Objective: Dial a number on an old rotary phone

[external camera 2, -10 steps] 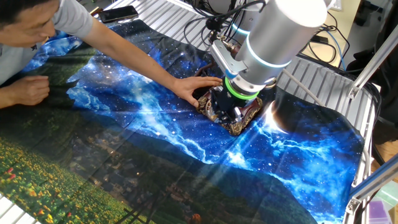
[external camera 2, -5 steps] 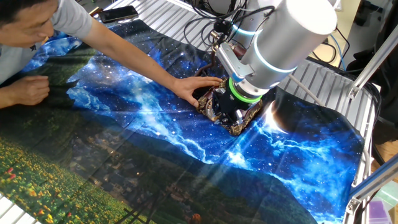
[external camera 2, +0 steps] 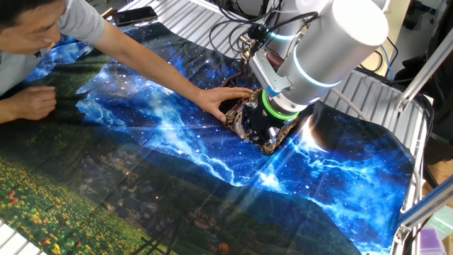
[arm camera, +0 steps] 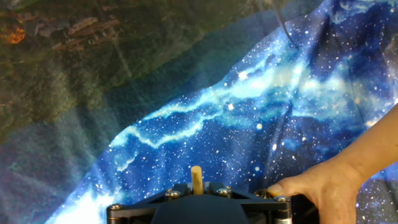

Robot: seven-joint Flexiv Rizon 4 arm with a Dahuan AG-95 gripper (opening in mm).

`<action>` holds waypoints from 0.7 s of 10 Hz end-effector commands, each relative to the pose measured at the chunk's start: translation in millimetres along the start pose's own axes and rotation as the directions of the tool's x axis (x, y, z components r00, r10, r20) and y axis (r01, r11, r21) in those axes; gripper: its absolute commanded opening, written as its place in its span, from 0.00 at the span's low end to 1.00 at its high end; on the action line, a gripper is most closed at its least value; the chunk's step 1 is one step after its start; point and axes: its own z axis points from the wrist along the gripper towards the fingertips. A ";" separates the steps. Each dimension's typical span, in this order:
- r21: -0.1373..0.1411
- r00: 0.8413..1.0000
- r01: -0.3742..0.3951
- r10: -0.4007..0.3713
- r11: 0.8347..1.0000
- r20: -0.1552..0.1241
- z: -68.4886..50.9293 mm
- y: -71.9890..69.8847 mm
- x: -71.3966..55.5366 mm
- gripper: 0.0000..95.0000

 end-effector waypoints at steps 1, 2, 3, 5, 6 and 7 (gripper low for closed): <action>0.001 1.000 -0.004 0.004 1.000 0.002 0.4 3.8 1.0 0.00; 0.007 1.000 -0.002 0.002 1.000 0.006 0.7 4.2 0.6 0.00; 0.010 1.000 -0.001 0.001 1.000 0.009 1.4 4.5 -0.3 0.00; 0.022 1.000 -0.002 0.002 1.000 0.019 2.6 5.8 -1.3 0.00; 0.029 1.000 0.001 -0.001 1.000 0.024 3.4 6.2 -2.1 0.00; 0.028 1.000 -0.001 0.000 1.000 0.025 3.9 6.6 -2.6 0.00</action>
